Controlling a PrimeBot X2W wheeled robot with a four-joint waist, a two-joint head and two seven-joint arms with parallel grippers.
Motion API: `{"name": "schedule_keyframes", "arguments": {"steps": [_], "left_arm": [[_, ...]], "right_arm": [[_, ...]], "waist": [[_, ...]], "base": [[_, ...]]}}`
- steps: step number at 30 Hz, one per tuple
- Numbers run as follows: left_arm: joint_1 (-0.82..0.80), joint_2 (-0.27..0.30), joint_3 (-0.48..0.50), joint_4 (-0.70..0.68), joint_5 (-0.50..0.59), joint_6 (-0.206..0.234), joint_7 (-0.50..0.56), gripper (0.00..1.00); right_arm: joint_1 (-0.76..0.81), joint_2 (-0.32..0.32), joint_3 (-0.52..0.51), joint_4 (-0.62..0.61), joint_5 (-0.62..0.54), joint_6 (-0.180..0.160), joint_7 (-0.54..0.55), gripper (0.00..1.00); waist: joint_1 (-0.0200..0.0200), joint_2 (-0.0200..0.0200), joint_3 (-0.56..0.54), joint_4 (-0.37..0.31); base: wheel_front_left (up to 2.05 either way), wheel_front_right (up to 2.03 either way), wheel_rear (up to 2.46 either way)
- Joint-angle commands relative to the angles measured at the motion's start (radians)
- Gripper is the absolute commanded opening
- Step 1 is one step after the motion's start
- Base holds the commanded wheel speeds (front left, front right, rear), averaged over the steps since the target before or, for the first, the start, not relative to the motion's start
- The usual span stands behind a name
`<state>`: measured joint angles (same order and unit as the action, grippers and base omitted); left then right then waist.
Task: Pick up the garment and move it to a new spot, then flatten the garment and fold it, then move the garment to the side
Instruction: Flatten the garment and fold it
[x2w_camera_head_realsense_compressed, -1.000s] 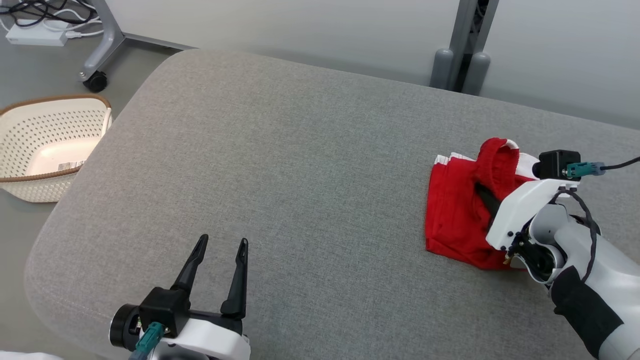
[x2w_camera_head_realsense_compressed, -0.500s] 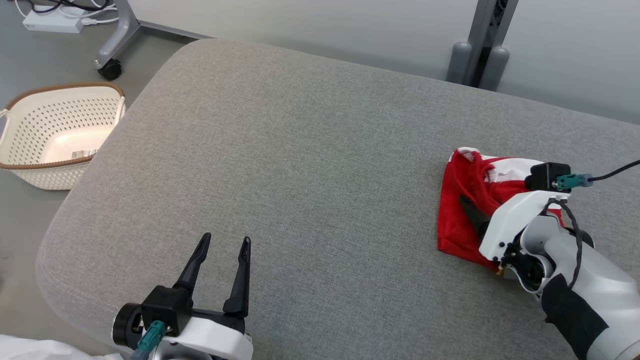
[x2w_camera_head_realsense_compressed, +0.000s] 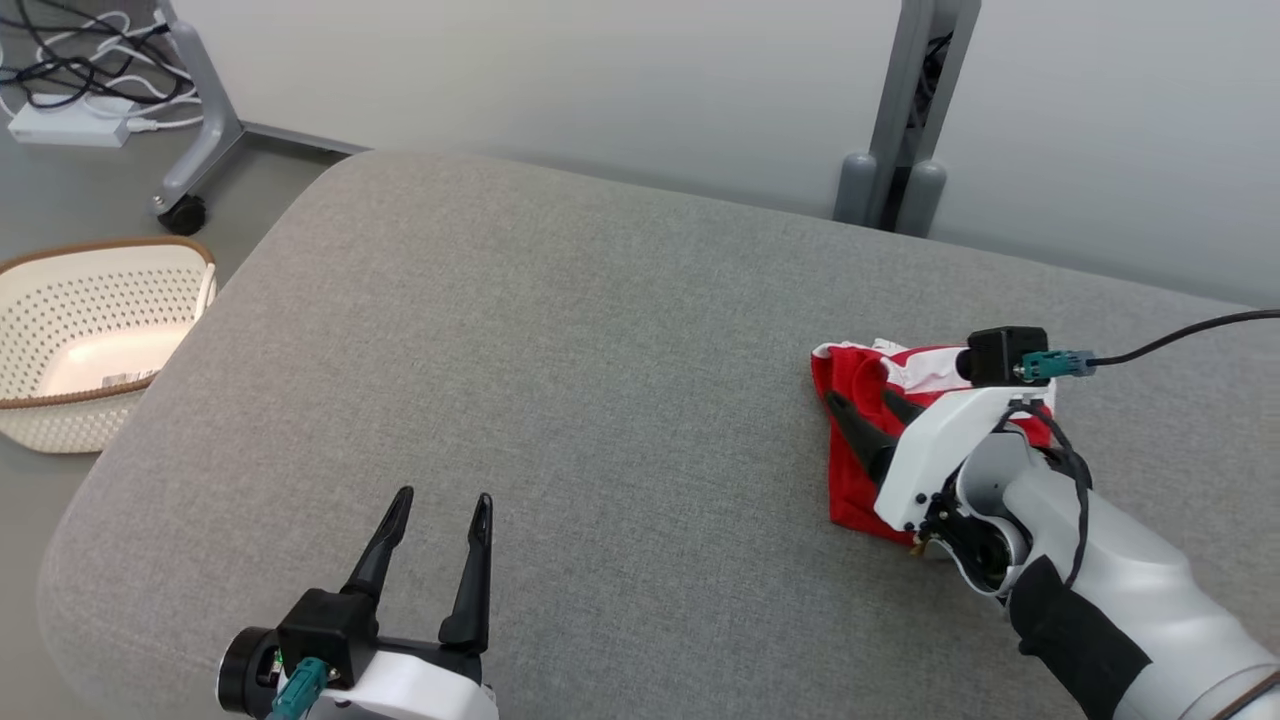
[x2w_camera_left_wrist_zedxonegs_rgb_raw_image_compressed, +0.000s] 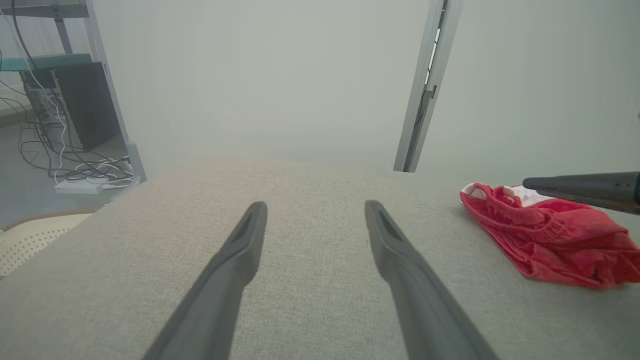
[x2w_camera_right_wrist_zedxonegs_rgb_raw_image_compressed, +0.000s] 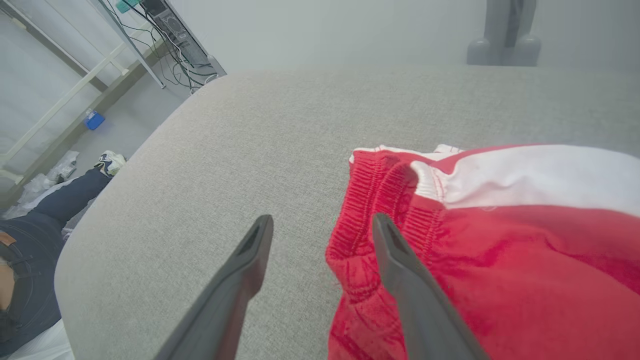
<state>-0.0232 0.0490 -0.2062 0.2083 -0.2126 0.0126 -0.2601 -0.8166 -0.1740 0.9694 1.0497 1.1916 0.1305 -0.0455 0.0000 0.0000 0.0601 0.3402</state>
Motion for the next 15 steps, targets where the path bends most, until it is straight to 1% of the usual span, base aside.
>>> {"name": "schedule_keyframes", "arguments": {"steps": [1, 4, 7, 12, 13, 15], "left_arm": [[0.007, 0.004, 0.008, 0.001, 0.008, -0.004, -0.004, 1.00], [0.021, 0.003, 0.009, -0.003, 0.010, -0.005, -0.004, 1.00], [0.024, 0.004, 0.011, -0.017, 0.005, -0.002, -0.004, 1.00], [0.023, 0.004, 0.021, -0.040, -0.010, 0.008, -0.004, 1.00], [0.021, 0.004, 0.024, -0.044, -0.014, 0.010, -0.004, 1.00], [0.010, 0.003, 0.034, -0.056, -0.021, 0.016, -0.004, 1.00]], "right_arm": [[-0.011, 0.004, 0.006, -0.012, 0.005, 0.001, -0.013, 1.00], [-0.019, 0.001, 0.023, -0.046, 0.001, 0.001, -0.037, 1.00], [-0.028, -0.024, 0.029, -0.077, -0.013, 0.000, -0.093, 1.00], [-0.037, -0.085, 0.057, -0.072, -0.108, 0.000, -0.202, 1.00], [-0.034, -0.098, 0.051, -0.068, -0.128, 0.000, -0.212, 1.00], [-0.039, -0.151, -0.049, -0.090, -0.210, 0.000, -0.223, 1.00]], "waist": [[0.0000, 0.0000, -0.033, -0.027], [0.0000, 0.0000, -0.063, -0.054], [0.0000, 0.0000, -0.085, -0.080], [0.0000, 0.0000, -0.114, -0.122], [0.0000, 0.0000, -0.118, -0.130], [0.0000, 0.0000, -0.124, -0.156]], "base": [[0.00, 0.00, 0.00], [0.00, 0.00, 0.00], [0.00, 0.00, 0.00], [0.00, 0.00, 0.00], [0.00, 0.00, 0.00], [0.00, 0.00, 0.00]]}}
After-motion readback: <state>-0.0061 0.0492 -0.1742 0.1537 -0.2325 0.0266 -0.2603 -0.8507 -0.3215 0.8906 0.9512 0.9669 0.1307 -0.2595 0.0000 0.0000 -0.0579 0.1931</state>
